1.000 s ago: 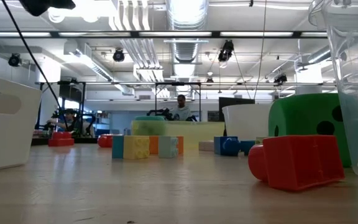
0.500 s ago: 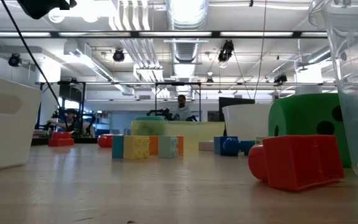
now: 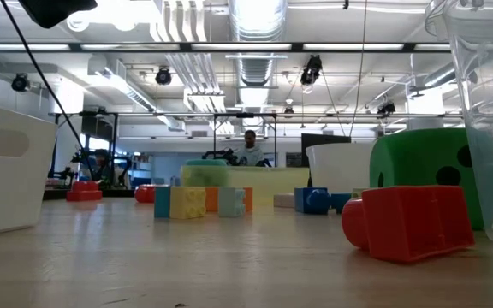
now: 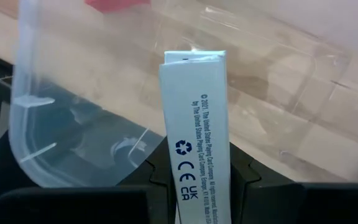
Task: Pick & Place Toys
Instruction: Put the white and blue deck of cards into the transparent bin
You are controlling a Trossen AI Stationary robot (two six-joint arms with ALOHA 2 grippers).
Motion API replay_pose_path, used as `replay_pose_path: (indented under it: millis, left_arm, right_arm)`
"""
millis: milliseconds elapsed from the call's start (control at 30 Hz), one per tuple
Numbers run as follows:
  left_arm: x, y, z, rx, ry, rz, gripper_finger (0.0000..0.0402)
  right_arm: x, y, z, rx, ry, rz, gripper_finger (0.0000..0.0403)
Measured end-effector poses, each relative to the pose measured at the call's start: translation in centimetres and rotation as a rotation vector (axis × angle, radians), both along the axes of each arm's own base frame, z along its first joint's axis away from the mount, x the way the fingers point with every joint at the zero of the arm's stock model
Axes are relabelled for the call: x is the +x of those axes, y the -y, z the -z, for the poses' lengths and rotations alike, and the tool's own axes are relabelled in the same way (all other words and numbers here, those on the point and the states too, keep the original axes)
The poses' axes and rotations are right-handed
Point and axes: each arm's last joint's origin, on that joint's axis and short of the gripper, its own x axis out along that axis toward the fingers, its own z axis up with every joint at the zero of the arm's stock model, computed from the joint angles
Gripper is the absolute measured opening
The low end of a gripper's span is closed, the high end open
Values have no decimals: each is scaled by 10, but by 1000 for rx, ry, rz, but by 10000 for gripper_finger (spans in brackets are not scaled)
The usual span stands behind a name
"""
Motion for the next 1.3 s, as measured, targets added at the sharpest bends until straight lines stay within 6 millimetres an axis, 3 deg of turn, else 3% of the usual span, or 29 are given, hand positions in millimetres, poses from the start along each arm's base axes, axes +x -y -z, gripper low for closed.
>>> replay_pose_path:
  millis: [400, 700, 1300]
  left_arm:
    - [0, 0, 0, -4, -1, 5, 386]
    - [0, 0, 0, -4, -1, 5, 386]
    - [0, 0, 0, -6, -3, 8, 386]
  right_arm:
    - [9, -11, 24, -28, -24, 36, 60]
    - [12, -7, 30, -38, -35, 84, 60]
    - [16, -2, 66, 19, -72, 100, 60]
